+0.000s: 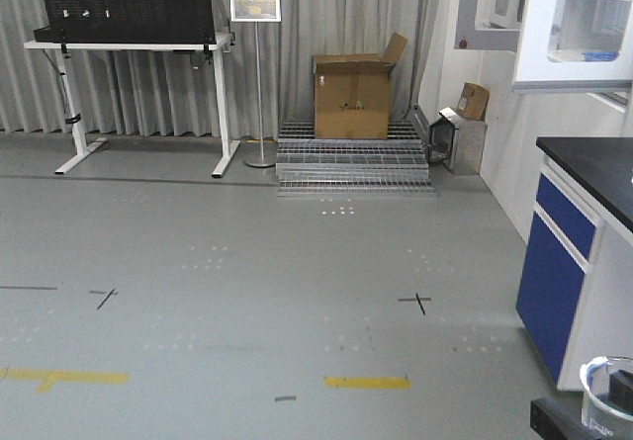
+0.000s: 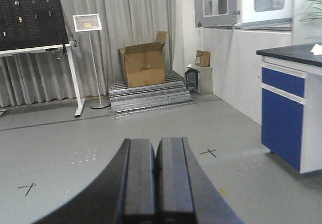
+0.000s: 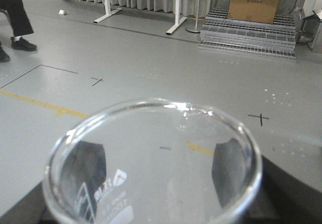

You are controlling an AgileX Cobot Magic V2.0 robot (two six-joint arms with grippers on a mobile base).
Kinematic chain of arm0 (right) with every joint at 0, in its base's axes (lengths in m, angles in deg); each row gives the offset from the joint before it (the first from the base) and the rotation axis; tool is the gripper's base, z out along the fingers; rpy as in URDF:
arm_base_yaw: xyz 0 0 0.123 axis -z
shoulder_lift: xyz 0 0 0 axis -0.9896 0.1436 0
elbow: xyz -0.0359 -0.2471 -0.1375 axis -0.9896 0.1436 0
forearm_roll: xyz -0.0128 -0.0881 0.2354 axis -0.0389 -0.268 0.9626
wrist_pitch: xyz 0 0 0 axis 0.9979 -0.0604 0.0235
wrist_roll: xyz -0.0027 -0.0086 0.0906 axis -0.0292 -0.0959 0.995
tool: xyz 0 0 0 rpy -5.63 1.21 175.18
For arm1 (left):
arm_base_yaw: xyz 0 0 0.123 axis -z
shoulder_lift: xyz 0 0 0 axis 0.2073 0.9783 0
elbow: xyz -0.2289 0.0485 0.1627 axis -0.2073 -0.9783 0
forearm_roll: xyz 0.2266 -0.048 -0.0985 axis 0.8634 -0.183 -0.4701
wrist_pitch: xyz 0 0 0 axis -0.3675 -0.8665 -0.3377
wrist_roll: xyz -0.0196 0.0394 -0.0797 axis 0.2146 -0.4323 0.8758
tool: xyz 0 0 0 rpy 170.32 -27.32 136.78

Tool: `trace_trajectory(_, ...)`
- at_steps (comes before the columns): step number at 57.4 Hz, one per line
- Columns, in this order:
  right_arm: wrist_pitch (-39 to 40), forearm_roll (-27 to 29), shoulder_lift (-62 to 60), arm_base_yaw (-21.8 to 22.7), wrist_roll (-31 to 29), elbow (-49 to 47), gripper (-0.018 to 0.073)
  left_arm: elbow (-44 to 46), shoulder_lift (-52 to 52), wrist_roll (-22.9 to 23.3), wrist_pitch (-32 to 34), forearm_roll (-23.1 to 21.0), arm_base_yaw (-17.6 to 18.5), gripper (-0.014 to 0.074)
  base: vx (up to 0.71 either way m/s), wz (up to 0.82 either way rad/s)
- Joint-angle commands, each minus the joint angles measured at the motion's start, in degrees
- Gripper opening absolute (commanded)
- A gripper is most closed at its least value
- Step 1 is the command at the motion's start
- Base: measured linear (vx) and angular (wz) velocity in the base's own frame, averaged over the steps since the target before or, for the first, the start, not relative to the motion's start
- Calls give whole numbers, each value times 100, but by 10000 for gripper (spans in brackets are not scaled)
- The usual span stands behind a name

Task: Pick beaker and place in left cabinet
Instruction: 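Hold the beaker in the right gripper while driving to the cabinet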

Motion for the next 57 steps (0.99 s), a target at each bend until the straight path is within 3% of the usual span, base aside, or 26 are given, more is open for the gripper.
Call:
trace_trajectory(1, 406, -49, -27, 16, -29, -172, -6, -94, -103, 19, 481, -47, 32, 1, 81, -1)
trace_trajectory(57, 404, -49, -27, 16, -29, -172, -6, -94, -103, 19, 479, -47, 32, 1, 78, 0)
